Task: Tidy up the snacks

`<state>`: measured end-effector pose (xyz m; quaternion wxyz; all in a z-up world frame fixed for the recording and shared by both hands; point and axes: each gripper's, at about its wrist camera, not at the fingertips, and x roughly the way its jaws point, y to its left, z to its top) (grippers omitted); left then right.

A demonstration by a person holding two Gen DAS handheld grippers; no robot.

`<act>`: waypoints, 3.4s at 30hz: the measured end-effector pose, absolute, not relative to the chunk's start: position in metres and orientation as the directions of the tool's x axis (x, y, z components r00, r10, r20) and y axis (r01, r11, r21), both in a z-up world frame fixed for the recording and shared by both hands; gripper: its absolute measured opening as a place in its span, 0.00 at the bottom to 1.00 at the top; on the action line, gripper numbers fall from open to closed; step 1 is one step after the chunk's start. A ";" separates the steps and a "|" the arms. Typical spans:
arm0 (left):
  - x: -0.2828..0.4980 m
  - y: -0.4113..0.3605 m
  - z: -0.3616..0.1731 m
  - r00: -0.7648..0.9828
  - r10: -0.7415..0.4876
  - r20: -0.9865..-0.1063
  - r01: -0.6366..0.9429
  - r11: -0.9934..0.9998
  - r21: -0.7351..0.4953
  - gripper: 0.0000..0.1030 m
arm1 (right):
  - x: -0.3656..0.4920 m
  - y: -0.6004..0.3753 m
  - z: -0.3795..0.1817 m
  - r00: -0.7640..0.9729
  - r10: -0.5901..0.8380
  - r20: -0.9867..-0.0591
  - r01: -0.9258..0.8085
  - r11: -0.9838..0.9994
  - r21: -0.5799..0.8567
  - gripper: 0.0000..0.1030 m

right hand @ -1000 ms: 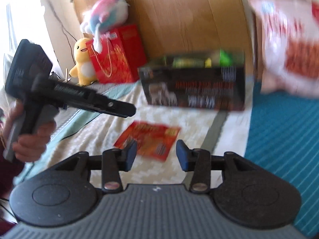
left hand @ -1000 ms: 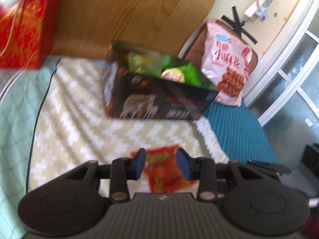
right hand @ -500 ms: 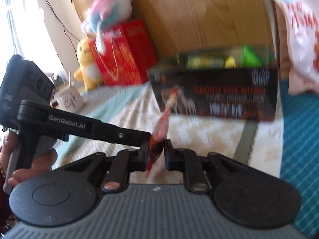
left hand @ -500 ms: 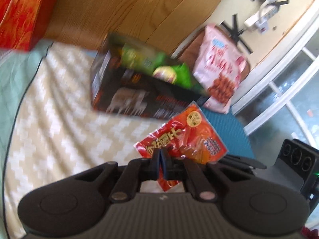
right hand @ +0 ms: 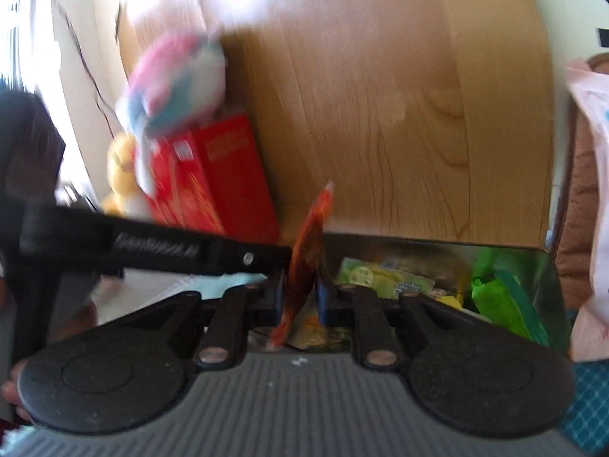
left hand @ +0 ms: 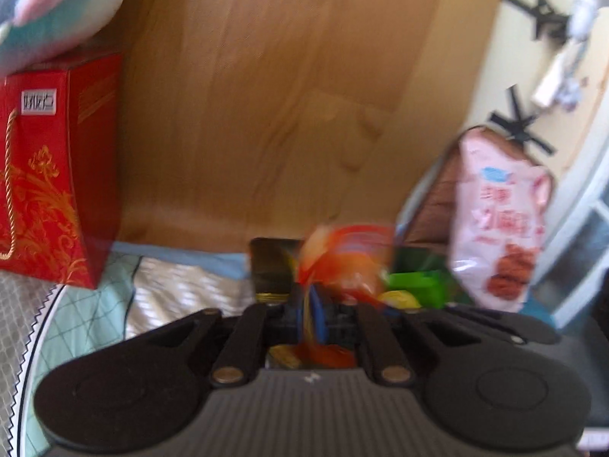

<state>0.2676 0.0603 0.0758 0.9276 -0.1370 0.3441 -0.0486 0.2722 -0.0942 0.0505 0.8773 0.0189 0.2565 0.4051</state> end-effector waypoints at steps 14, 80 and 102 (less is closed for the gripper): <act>0.153 0.012 0.085 0.839 -0.055 -0.541 0.022 0.998 -0.067 0.32 | 0.175 -0.200 0.049 0.724 0.608 -0.326 -0.476 0.783 0.402 0.52; 0.074 -0.035 -0.001 0.728 0.224 -0.648 -0.225 0.971 0.082 1.00 | 0.098 -0.259 -0.006 0.769 0.390 -0.506 -0.288 0.919 0.270 1.00; 0.071 -0.040 -0.001 0.730 0.250 -0.637 -0.231 0.966 0.114 1.00 | 0.099 -0.253 -0.007 0.744 0.400 -0.535 -0.319 0.917 0.241 1.00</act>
